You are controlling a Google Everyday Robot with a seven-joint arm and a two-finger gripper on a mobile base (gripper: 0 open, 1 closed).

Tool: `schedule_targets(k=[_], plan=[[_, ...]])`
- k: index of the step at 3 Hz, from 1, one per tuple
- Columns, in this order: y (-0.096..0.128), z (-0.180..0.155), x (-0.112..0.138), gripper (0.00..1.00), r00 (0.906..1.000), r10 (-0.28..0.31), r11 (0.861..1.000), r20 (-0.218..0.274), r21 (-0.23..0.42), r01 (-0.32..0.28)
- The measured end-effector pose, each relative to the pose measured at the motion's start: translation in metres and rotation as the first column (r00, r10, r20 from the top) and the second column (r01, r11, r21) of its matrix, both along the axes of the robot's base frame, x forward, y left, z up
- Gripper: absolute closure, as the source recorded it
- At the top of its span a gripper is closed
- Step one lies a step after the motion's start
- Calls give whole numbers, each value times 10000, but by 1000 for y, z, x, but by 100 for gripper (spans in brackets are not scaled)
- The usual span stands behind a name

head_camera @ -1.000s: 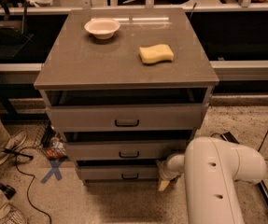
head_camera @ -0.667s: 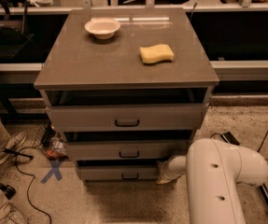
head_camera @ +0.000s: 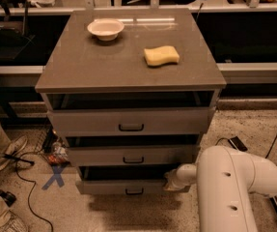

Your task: Open bottom drawer

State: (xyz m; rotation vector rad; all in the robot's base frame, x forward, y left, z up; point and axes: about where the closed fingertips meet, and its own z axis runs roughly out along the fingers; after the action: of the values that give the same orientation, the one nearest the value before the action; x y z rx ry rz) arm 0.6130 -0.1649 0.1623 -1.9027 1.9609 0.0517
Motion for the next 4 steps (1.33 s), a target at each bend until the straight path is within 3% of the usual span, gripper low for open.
schedule_targets(k=[1,2,3,4], plan=[[0,2,0,100,10000,0,10000,0,0,0],[-18,-2,-18,100,9991,-432,9989,14,173,431],[-18,-2,-17,100,9990,-456,9988,14,183,455],[-18,-2,-17,82,9990,-455,9988,14,183,455]])
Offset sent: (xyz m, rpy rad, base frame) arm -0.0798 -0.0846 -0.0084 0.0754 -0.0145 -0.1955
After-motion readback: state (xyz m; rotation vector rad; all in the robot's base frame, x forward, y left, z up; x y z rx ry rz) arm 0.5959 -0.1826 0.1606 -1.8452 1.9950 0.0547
